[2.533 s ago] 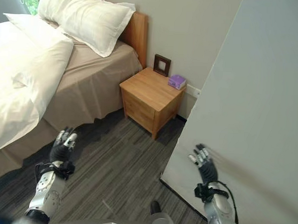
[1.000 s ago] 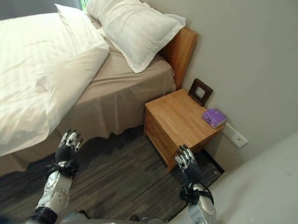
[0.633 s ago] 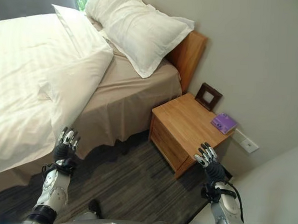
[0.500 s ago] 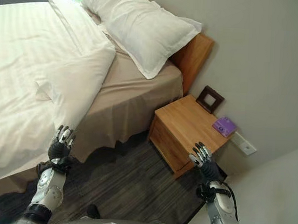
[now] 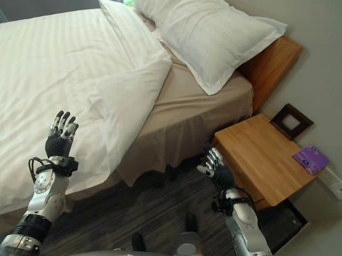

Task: Making the bed.

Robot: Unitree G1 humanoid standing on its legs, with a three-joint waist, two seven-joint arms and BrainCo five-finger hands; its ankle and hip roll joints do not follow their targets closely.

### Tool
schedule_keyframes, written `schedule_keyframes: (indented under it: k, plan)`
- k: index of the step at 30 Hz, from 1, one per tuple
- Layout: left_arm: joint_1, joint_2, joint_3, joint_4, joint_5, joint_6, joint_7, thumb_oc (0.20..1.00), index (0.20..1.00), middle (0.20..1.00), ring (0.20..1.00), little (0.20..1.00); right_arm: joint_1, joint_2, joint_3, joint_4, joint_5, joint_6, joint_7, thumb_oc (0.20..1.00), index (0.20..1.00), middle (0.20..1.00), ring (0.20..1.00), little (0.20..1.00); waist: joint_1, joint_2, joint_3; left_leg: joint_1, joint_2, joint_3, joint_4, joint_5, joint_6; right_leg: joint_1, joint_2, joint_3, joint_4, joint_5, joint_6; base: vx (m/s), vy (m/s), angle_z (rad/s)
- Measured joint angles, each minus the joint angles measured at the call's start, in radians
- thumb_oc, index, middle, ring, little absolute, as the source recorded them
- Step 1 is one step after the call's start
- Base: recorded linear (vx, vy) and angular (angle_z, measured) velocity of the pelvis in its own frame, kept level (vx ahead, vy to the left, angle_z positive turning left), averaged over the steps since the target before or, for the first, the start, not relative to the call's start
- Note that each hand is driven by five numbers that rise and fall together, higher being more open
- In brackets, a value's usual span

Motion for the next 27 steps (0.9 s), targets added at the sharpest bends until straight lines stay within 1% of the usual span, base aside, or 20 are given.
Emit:
schedule_keyframes:
  k: [1, 2, 3, 4, 5, 7, 8, 10, 11, 13, 14, 15, 16, 18, 19, 20, 22, 24, 26, 27]
  plan:
    - [0.0, 0.003, -0.013, -0.001, 0.004, 0.0, -0.002, 1.0, 1.0, 1.0, 1.0, 1.0, 0.001, 0.001, 0.001, 0.002, 0.0, 0.0, 0.004, 1.0, 1.0, 1.0, 1.0, 1.0, -0.002, -0.019, -0.014, 0.007, -0.003, -0.001, 0.0, -0.004, -0.008, 0.012, 0.002, 0.006, -0.008, 0.015, -0.004, 0.08, -0.101, 0.06]
    - [0.0, 0.001, -0.029, -0.001, 0.005, 0.001, -0.004, 1.0, 1.0, 1.0, 1.0, 1.0, -0.006, -0.002, 0.001, 0.008, -0.002, 0.0, 0.004, 1.0, 1.0, 1.0, 1.0, 1.0, -0.002, -0.023, -0.021, 0.013, 0.01, -0.003, 0.0, -0.006, -0.024, 0.022, 0.012, -0.003, -0.025, 0.056, 0.001, 0.08, -0.073, 0.07]
    - [-0.001, 0.002, -0.055, -0.004, 0.006, 0.001, -0.005, 1.0, 1.0, 1.0, 1.0, 1.0, -0.008, -0.006, -0.001, 0.011, -0.002, 0.0, 0.003, 1.0, 1.0, 1.0, 1.0, 1.0, -0.004, -0.01, -0.029, 0.011, 0.031, -0.004, 0.0, -0.007, -0.037, 0.033, 0.032, -0.016, -0.045, 0.056, -0.004, 0.12, -0.112, -0.03]
    - [-0.002, 0.002, -0.069, -0.022, 0.005, 0.004, -0.023, 1.0, 1.0, 1.0, 1.0, 1.0, -0.021, -0.012, -0.003, 0.02, -0.002, -0.001, 0.004, 1.0, 1.0, 1.0, 1.0, 1.0, -0.005, 0.01, -0.032, 0.027, 0.067, 0.005, 0.0, -0.001, -0.057, 0.064, 0.072, -0.024, -0.091, 0.073, -0.023, 0.08, -0.086, -0.13]
    - [-0.009, 0.003, -0.068, -0.023, 0.005, 0.007, -0.027, 1.0, 1.0, 1.0, 1.0, 1.0, -0.022, -0.017, -0.005, 0.023, -0.002, -0.001, 0.004, 1.0, 1.0, 1.0, 1.0, 1.0, -0.008, 0.024, -0.034, 0.036, 0.085, 0.011, 0.0, 0.0, -0.073, 0.074, 0.09, -0.025, -0.102, 0.081, -0.036, 0.07, -0.094, -0.18]
    - [-0.06, 0.007, -0.065, -0.022, 0.007, 0.017, -0.013, 1.0, 1.0, 1.0, 1.0, 1.0, -0.021, -0.044, -0.005, 0.026, -0.002, 0.006, 0.005, 1.0, 1.0, 1.0, 1.0, 1.0, -0.016, 0.055, -0.038, 0.043, 0.115, 0.02, 0.0, -0.005, -0.081, 0.086, 0.12, -0.03, -0.102, 0.074, -0.056, 0.06, -0.094, -0.08]
    - [-0.087, 0.02, -0.065, -0.018, 0.01, 0.022, -0.004, 1.0, 1.0, 1.0, 1.0, 1.0, -0.022, -0.055, -0.006, 0.027, -0.002, 0.008, 0.007, 1.0, 1.0, 1.0, 1.0, 1.0, -0.026, 0.061, -0.038, 0.043, 0.123, 0.02, 0.0, -0.004, -0.084, 0.086, 0.127, -0.032, -0.103, 0.071, -0.06, 0.06, -0.099, 0.0]
    - [-0.154, 0.088, -0.051, 0.026, 0.045, 0.028, 0.012, 1.0, 1.0, 1.0, 1.0, 1.0, -0.023, -0.076, -0.01, 0.027, -0.002, 0.012, 0.019, 1.0, 1.0, 1.0, 1.0, 1.0, -0.041, 0.069, -0.036, 0.043, 0.136, 0.022, 0.0, -0.003, -0.087, 0.087, 0.14, -0.038, -0.103, 0.069, -0.068, 0.04, -0.08, -0.01]
    - [-0.246, 0.155, -0.054, 0.143, 0.079, 0.031, 0.034, 1.0, 1.0, 1.0, 1.0, 1.0, -0.015, -0.101, -0.014, 0.028, -0.002, 0.016, 0.03, 1.0, 1.0, 1.0, 1.0, 1.0, -0.061, 0.076, -0.034, 0.052, 0.149, 0.025, 0.0, -0.001, -0.116, 0.089, 0.152, -0.036, -0.108, 0.058, -0.072, 0.05, -0.083, -0.08]
    - [-0.344, 0.221, -0.042, 0.306, 0.082, 0.05, 0.056, 1.0, 1.0, 1.0, 1.0, 1.0, -0.017, -0.117, -0.015, 0.026, -0.002, 0.023, 0.046, 1.0, 1.0, 1.0, 1.0, 1.0, -0.067, 0.083, -0.029, 0.051, 0.155, 0.037, -0.001, -0.003, -0.122, 0.084, 0.159, -0.027, -0.108, 0.058, -0.073, 0.04, -0.048, -0.21]
    - [-0.417, 0.262, -0.009, 0.451, 0.079, 0.05, 0.081, 1.0, 1.0, 1.0, 1.0, 1.0, -0.007, -0.14, -0.014, 0.026, -0.001, 0.03, 0.059, 1.0, 1.0, 1.0, 1.0, 1.0, -0.088, 0.095, -0.028, 0.055, 0.16, 0.051, -0.001, -0.009, -0.13, 0.081, 0.166, -0.014, -0.107, 0.058, -0.075, 0.03, -0.036, -0.25]
    - [-0.438, 0.274, -0.007, 0.493, 0.075, 0.064, 0.09, 1.0, 1.0, 1.0, 1.0, 1.0, -0.004, -0.149, -0.011, 0.026, -0.001, 0.035, 0.064, 1.0, 1.0, 1.0, 1.0, 1.0, -0.092, 0.102, -0.027, 0.052, 0.16, 0.054, -0.001, -0.01, -0.132, 0.079, 0.166, -0.012, -0.107, 0.058, -0.075, 0.01, -0.043, -0.22]
    - [-0.486, 0.293, -0.011, 0.585, 0.079, 0.07, 0.092, 1.0, 1.0, 1.0, 1.0, 1.0, 0.006, -0.166, -0.007, 0.026, 0.0, 0.039, 0.074, 1.0, 1.0, 1.0, 1.0, 1.0, -0.115, 0.115, -0.025, 0.049, 0.16, 0.061, -0.002, -0.014, -0.138, 0.071, 0.166, -0.007, -0.108, 0.055, -0.081, 0.0, -0.018, -0.13]
    - [-0.556, 0.337, -0.004, 0.728, 0.074, 0.111, 0.098, 1.0, 1.0, 1.0, 1.0, 1.0, 0.007, -0.175, 0.001, 0.019, 0.0, 0.049, 0.099, 1.0, 1.0, 1.0, 1.0, 1.0, -0.119, 0.131, -0.026, 0.026, 0.157, 0.082, -0.002, -0.015, -0.139, 0.037, 0.166, 0.009, -0.107, 0.063, -0.087, 0.0, -0.025, -0.29]
    - [-0.564, 0.347, 0.013, 0.741, 0.073, 0.113, 0.103, 1.0, 1.0, 1.0, 1.0, 1.0, 0.014, -0.176, 0.0, 0.019, 0.001, 0.054, 0.102, 1.0, 1.0, 1.0, 1.0, 1.0, -0.124, 0.136, -0.024, 0.016, 0.156, 0.084, -0.002, -0.015, -0.14, 0.025, 0.165, 0.012, -0.106, 0.068, -0.087, 0.0, -0.031, -0.19]
    - [-0.575, 0.362, 0.019, 0.779, 0.077, 0.119, 0.096, 1.0, 1.0, 1.0, 1.0, 1.0, 0.021, -0.177, 0.003, 0.019, 0.001, 0.064, 0.112, 1.0, 1.0, 1.0, 1.0, 1.0, -0.143, 0.141, -0.021, 0.009, 0.156, 0.085, -0.001, -0.011, -0.136, 0.019, 0.165, 0.009, -0.106, 0.072, -0.085, -0.02, -0.013, -0.06]
    - [-0.603, 0.416, 0.026, 0.88, 0.078, 0.156, 0.098, 1.0, 1.0, 1.0, 1.0, 1.0, 0.027, -0.185, 0.002, 0.018, 0.002, 0.07, 0.121, 1.0, 1.0, 1.0, 1.0, 1.0, -0.163, 0.152, -0.012, -0.005, 0.156, 0.101, -0.001, -0.01, -0.138, -0.007, 0.166, 0.017, -0.106, 0.077, -0.089, -0.05, 0.002, -0.12]
    - [-0.624, 0.447, 0.03, 0.903, 0.089, 0.171, 0.1, 1.0, 1.0, 1.0, 1.0, 1.0, 0.043, -0.209, 0.001, 0.019, 0.007, 0.077, 0.133, 1.0, 1.0, 1.0, 1.0, 1.0, -0.168, 0.162, 0.014, -0.026, 0.152, 0.104, -0.001, -0.005, -0.139, -0.029, 0.164, 0.019, -0.102, 0.088, -0.094, -0.08, 0.0, -0.08]
    - [-0.638, 0.462, 0.03, 0.913, 0.111, 0.187, 0.099, 1.0, 1.0, 1.0, 1.0, 1.0, 0.052, -0.213, 0.001, 0.017, 0.021, 0.08, 0.135, 1.0, 1.0, 1.0, 1.0, 1.0, -0.17, 0.165, 0.027, -0.047, 0.151, 0.107, -0.001, -0.002, -0.138, -0.053, 0.163, 0.022, -0.102, 0.093, -0.095, -0.09, 0.004, -0.05]
    - [-0.641, 0.472, 0.03, 0.914, 0.126, 0.197, 0.097, 1.0, 1.0, 1.0, 1.0, 1.0, 0.053, -0.213, 0.002, 0.018, 0.021, 0.083, 0.136, 1.0, 1.0, 1.0, 1.0, 1.0, -0.171, 0.163, 0.049, -0.059, 0.151, 0.108, -0.001, 0.001, -0.14, -0.066, 0.163, 0.024, -0.102, 0.096, -0.095, -0.15, 0.015, -0.06]
